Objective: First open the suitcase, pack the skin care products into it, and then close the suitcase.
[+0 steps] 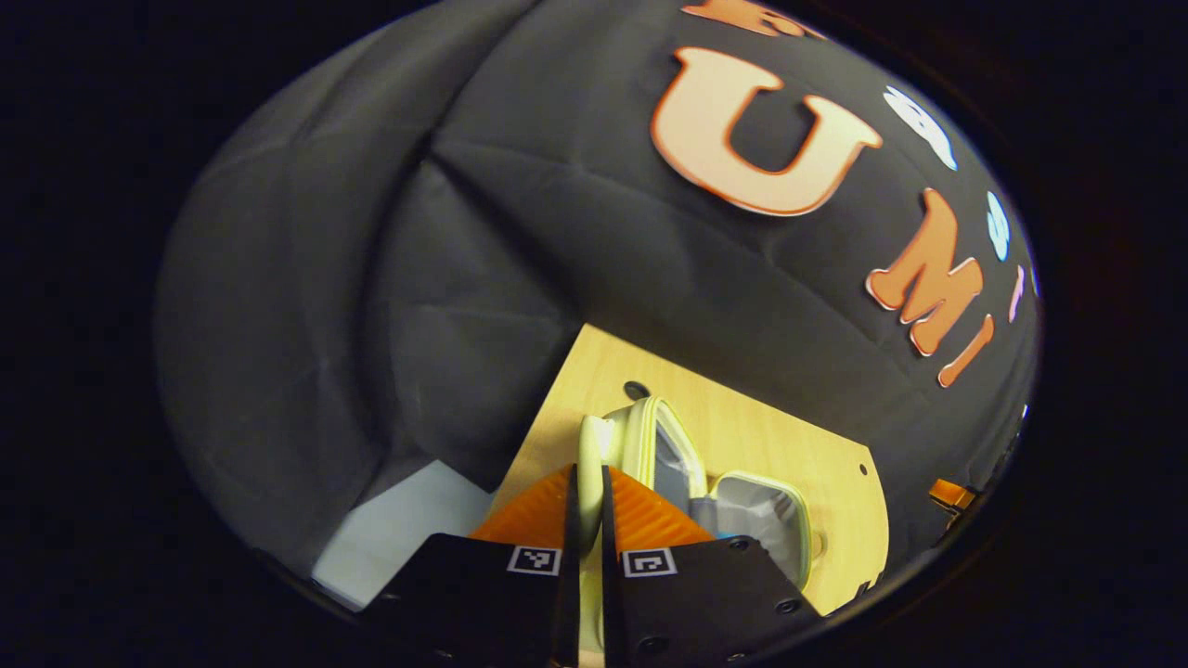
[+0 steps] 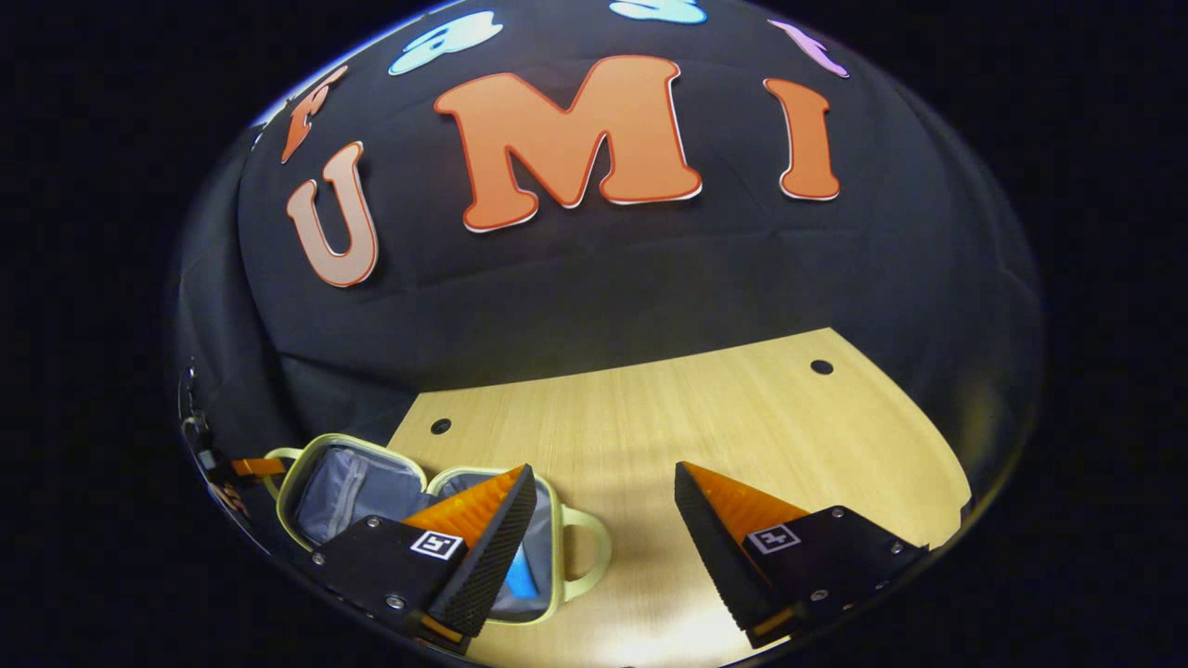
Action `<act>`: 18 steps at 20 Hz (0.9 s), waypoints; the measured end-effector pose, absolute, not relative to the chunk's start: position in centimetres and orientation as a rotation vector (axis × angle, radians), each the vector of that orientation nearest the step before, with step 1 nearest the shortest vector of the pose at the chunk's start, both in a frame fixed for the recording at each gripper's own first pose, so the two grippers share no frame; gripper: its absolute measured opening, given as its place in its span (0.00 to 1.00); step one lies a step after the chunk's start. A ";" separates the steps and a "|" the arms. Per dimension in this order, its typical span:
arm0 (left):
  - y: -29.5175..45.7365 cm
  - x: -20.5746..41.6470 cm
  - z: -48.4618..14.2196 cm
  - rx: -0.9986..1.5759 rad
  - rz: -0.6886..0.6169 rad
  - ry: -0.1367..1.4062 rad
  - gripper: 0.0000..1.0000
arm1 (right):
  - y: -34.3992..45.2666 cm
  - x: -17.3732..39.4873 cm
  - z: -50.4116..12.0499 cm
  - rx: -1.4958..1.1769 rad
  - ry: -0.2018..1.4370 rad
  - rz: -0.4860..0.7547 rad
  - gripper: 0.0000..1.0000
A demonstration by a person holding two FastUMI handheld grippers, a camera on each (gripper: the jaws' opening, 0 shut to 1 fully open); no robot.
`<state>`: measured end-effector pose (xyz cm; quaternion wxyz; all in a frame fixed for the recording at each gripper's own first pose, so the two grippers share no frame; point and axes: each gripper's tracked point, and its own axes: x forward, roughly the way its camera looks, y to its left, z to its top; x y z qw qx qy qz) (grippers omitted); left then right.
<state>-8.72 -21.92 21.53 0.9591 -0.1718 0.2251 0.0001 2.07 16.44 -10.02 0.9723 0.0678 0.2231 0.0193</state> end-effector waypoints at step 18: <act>-54.5 -8.6 27.2 0.097 -0.070 0.418 0.10 | -2.2 3.7 -7.0 0.084 0.345 0.045 0.96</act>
